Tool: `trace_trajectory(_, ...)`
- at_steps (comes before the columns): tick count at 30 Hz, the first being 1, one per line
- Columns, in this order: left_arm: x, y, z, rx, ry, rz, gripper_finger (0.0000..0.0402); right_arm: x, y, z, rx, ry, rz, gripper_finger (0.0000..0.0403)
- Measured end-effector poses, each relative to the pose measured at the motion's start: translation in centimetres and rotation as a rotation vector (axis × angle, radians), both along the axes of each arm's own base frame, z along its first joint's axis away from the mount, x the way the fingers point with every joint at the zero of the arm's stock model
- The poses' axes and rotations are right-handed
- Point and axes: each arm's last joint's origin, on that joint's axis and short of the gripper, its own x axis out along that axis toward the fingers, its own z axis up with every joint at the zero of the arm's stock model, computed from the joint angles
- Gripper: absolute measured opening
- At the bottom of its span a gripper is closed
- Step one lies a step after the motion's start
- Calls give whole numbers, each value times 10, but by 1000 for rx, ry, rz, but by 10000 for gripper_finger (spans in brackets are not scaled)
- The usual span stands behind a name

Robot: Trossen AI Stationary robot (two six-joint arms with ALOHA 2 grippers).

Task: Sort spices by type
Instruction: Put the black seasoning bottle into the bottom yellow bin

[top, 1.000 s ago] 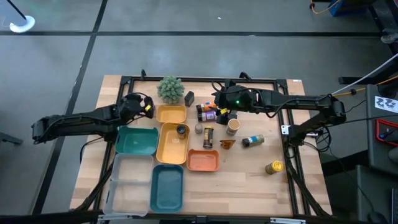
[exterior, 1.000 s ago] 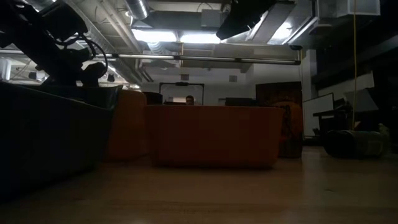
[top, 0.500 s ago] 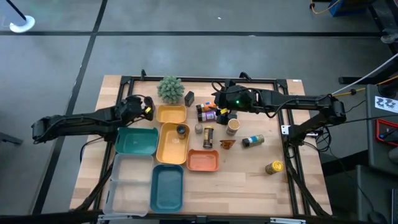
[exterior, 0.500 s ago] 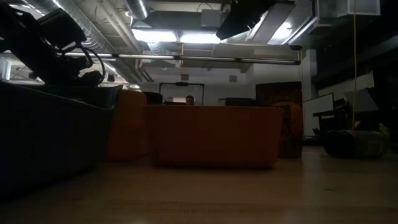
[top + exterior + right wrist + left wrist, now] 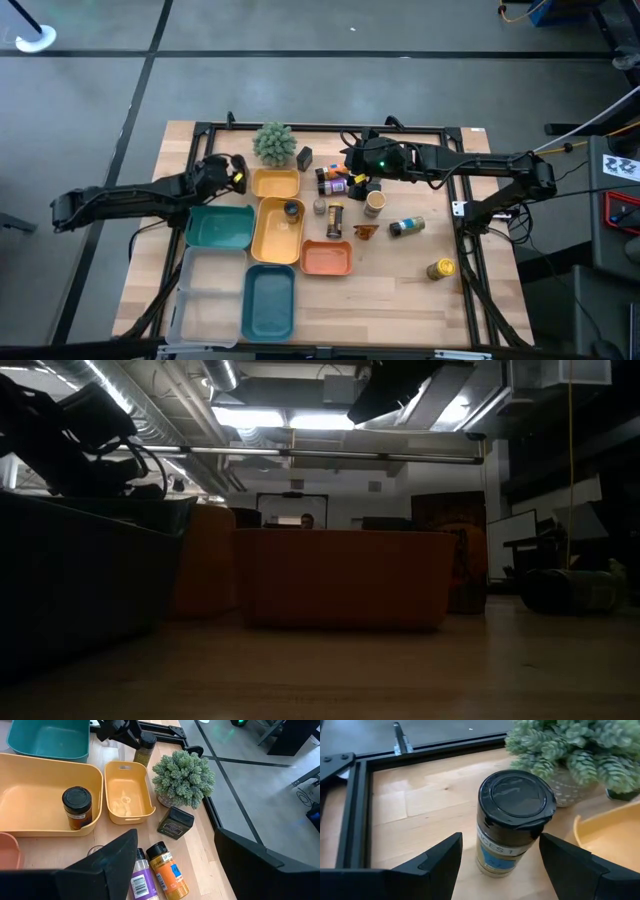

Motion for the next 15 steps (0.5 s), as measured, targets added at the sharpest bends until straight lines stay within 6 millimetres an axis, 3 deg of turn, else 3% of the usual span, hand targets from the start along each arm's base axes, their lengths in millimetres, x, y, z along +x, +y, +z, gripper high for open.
trace_trajectory(15,2,3,3,33,16,-36,253,0,0,0,0,0,0,266)
